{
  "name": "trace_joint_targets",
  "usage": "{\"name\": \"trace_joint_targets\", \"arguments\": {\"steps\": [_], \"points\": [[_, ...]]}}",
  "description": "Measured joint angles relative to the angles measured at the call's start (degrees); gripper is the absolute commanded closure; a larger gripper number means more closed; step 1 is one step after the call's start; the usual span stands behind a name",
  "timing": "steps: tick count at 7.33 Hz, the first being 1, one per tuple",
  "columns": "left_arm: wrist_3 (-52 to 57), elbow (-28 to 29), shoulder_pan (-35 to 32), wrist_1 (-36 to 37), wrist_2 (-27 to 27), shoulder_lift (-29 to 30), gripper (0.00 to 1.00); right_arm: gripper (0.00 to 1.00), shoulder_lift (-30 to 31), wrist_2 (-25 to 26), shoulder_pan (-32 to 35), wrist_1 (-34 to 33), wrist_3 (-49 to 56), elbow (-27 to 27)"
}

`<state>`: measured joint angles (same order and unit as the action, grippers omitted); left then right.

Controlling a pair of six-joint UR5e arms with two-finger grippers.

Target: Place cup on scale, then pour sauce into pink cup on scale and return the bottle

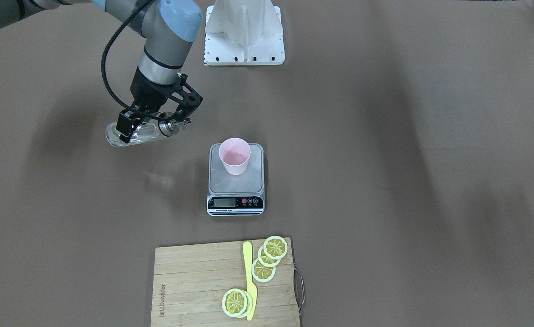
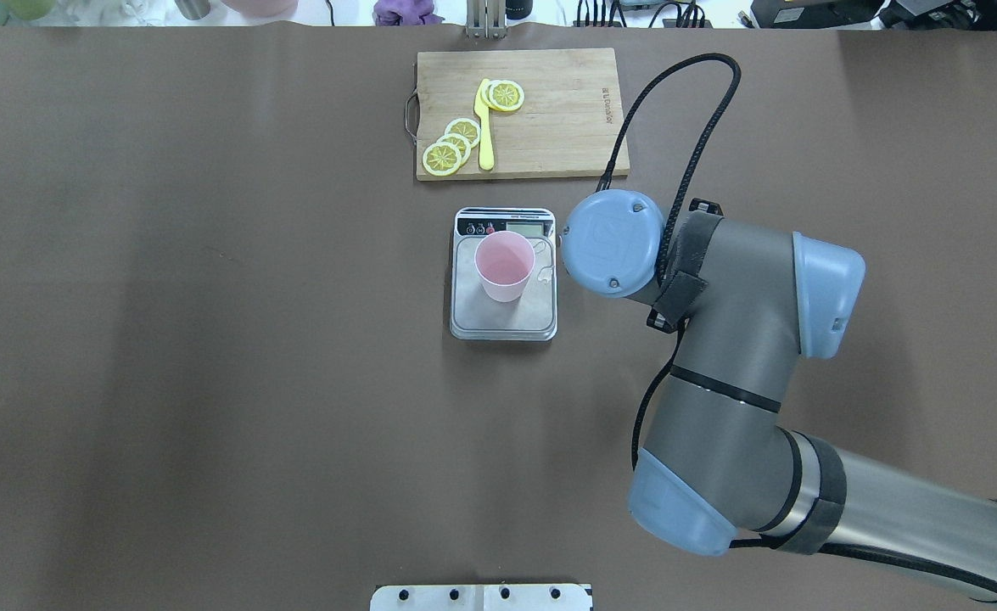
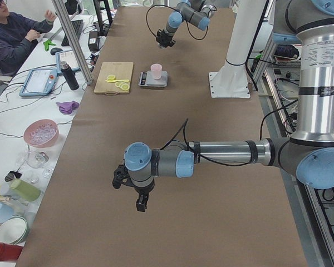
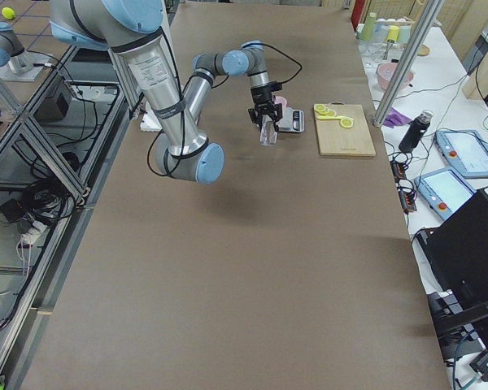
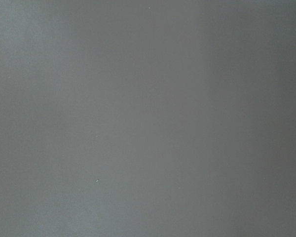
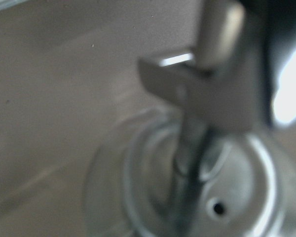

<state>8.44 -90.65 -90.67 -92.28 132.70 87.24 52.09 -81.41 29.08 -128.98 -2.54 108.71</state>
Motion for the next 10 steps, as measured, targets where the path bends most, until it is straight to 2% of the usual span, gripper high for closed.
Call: {"name": "trace_joint_targets", "arguments": {"steps": [3, 10], "points": [[0.0, 0.0, 0.0, -0.1, 0.0, -0.4, 0.01, 1.0, -7.8, 1.3, -0.6, -7.5, 0.8, -6.1], [0.1, -0.1, 0.1, 0.1, 0.5, -0.8, 0.01, 1.0, -20.9, 2.1, -0.5, -18.3, 1.1, -20.8]]}}
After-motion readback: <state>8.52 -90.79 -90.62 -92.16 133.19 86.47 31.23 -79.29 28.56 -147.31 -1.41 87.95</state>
